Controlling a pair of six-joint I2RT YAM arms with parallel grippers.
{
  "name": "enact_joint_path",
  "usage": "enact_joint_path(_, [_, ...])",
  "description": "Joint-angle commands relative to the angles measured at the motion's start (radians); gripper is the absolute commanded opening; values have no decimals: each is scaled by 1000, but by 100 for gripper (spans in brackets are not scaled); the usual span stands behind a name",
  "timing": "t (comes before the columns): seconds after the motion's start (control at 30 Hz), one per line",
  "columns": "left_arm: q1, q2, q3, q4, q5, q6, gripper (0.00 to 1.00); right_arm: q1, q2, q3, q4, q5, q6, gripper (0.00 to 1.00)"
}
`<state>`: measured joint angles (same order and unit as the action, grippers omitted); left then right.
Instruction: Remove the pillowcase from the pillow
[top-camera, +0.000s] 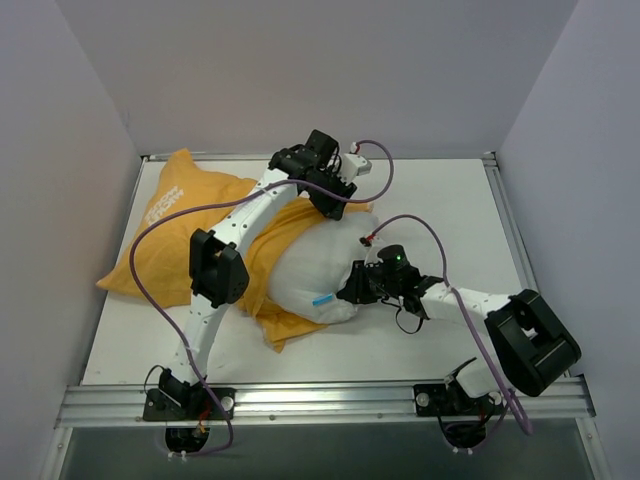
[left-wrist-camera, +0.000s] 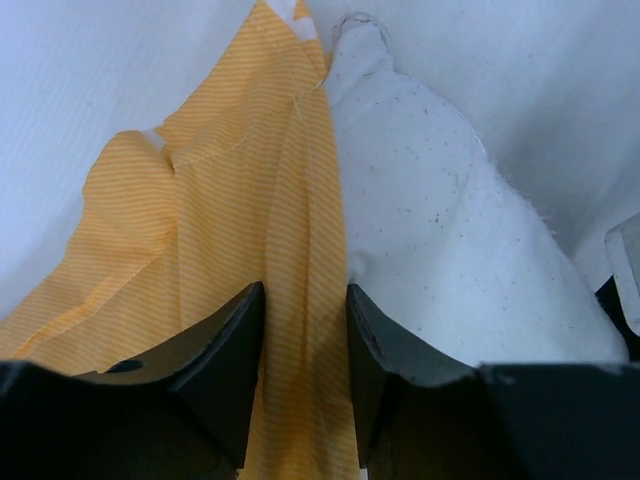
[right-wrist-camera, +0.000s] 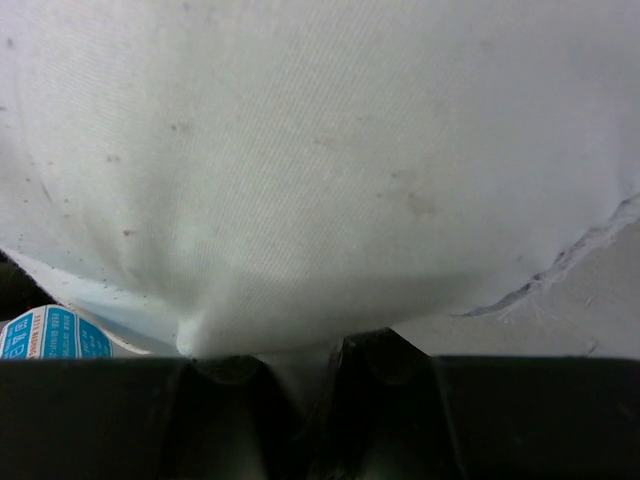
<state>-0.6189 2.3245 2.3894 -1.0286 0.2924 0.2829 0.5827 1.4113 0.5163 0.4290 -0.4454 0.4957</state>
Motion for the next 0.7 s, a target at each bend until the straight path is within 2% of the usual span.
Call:
enact_joint_path(0.0, [39, -14, 59, 56, -74, -7, 44, 6, -6, -55, -174, 4, -28, 0])
enact_joint_path(0.13, [44, -10, 53, 42, -76, 6, 33, 5, -17, -55, -179, 7, -28, 0])
enact_joint_path(0.27, [61, -19, 72, 61, -52, -40, 32, 5, -15, -56, -185, 10, -25, 0])
enact_joint_path(0.4, [116, 9, 151, 56, -10, -106, 29, 6, -29, -59, -188, 11, -17, 0])
enact_joint_path(0.5, [165, 6, 149, 59, 30, -131, 27, 5, -37, -59, -194, 14, -16, 0])
enact_joint_path(0.53, [177, 4, 143, 61, 24, -125, 23, 5, -37, -61, -196, 13, -14, 0])
enact_joint_path(0.6, [182, -1, 125, 61, -31, -113, 7, 6, -32, -58, -197, 14, -14, 0])
enact_joint_path(0.63, [183, -1, 116, 64, -64, -88, 2, 5, -32, -58, -197, 16, -14, 0])
enact_joint_path(0.67, [183, 1, 105, 67, -96, -76, 2, 5, -31, -56, -200, 16, -14, 0])
